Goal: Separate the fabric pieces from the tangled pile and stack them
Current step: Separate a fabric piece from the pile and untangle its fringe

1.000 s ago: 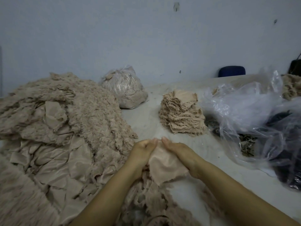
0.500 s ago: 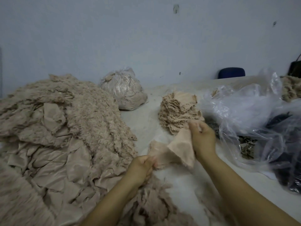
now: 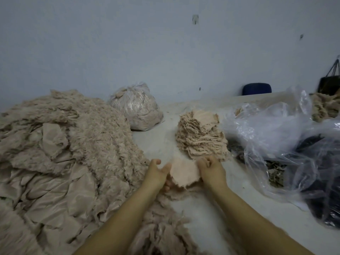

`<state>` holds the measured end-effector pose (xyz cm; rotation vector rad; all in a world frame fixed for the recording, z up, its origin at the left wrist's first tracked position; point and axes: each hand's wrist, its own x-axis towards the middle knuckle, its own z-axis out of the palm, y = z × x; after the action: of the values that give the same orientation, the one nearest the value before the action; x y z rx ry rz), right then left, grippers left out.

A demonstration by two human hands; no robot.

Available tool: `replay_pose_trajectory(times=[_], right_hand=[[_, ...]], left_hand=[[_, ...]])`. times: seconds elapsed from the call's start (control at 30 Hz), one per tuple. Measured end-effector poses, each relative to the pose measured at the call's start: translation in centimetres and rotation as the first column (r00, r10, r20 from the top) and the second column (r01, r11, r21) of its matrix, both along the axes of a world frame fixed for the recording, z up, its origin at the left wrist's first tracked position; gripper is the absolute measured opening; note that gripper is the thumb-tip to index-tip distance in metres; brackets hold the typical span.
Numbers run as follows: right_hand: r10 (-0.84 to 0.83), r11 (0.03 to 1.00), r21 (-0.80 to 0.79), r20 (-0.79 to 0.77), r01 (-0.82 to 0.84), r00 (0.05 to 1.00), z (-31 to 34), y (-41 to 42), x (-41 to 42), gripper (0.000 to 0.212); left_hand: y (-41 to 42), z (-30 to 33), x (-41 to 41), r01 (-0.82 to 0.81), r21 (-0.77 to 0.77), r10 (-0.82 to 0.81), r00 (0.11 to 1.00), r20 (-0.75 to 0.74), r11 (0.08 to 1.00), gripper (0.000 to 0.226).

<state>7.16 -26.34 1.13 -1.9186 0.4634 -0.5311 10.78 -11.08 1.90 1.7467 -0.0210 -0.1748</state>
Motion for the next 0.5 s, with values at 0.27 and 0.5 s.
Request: replay_pose_trajectory(times=[0.27, 0.5], right_hand=[[0.713, 0.701, 0.067, -0.047, -0.710, 0.700, -1.2, 2.0, -6.8, 0.027], [0.939, 0.294, 0.176, -0.239, -0.940, 0.249, -0.5, 1.6, -8.8, 0.049]], left_hand=[[8.2, 2.3, -5.8, 0.808, 0.454, -0.901, 0.433, -0.023, 0.376, 0.040], [8.6, -2.7, -5.8, 0.422, 0.521, -0.584, 0.789, 0.192, 0.742, 0.007]])
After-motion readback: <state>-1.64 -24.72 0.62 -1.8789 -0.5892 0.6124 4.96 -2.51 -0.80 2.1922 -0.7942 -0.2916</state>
